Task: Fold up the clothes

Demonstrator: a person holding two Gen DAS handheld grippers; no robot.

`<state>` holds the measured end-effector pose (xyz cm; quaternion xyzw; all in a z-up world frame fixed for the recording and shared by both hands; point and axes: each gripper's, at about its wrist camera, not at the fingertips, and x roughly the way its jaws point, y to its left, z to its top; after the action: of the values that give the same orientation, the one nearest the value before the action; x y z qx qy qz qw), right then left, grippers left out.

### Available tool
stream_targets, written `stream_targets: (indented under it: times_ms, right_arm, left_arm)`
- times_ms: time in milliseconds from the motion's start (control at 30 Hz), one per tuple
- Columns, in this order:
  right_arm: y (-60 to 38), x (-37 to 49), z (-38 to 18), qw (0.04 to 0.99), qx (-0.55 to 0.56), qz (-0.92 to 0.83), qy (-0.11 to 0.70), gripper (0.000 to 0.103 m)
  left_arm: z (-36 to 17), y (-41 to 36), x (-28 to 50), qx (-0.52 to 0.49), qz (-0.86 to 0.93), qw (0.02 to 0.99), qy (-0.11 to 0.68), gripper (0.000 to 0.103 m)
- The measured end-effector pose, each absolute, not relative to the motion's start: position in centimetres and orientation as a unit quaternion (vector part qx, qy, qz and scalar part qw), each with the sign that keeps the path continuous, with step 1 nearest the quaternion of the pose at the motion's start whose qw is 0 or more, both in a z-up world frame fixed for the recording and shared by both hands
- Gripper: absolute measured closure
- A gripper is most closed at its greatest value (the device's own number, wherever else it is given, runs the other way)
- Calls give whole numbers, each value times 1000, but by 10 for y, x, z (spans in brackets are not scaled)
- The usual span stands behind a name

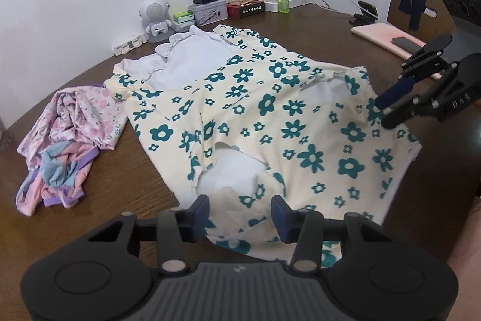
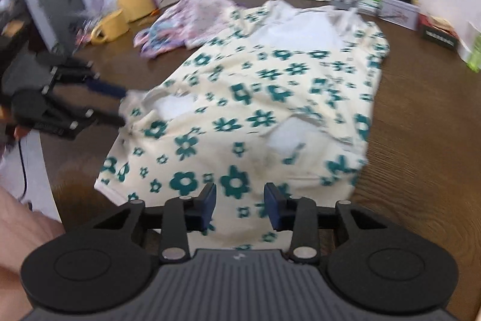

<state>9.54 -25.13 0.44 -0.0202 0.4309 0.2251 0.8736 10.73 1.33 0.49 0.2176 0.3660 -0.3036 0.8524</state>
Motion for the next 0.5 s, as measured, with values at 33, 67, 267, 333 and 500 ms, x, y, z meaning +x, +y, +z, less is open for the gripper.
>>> stream_targets:
  times_ms: [33, 67, 267, 333, 500]
  right_arm:
    - [-244, 97, 2, 872, -31, 228, 433, 67]
    - [-239, 97, -1, 870, -41, 229, 434, 67]
    - [-234, 92, -5, 868, -58, 220, 441, 66]
    - [-234, 90, -6, 868, -62, 217, 443, 66]
    - [-246, 79, 7, 877, -67, 186, 437, 41]
  left_arm:
    - [2, 12, 108, 224, -305, 850, 366, 59]
    - [0, 9, 109, 231, -308, 846, 368, 59]
    - [-13, -4, 110, 271, -324, 826, 373, 59]
    - [-9, -5, 112, 276, -325, 826, 369, 58]
    - [18, 10, 148, 231, -286, 856, 364, 34]
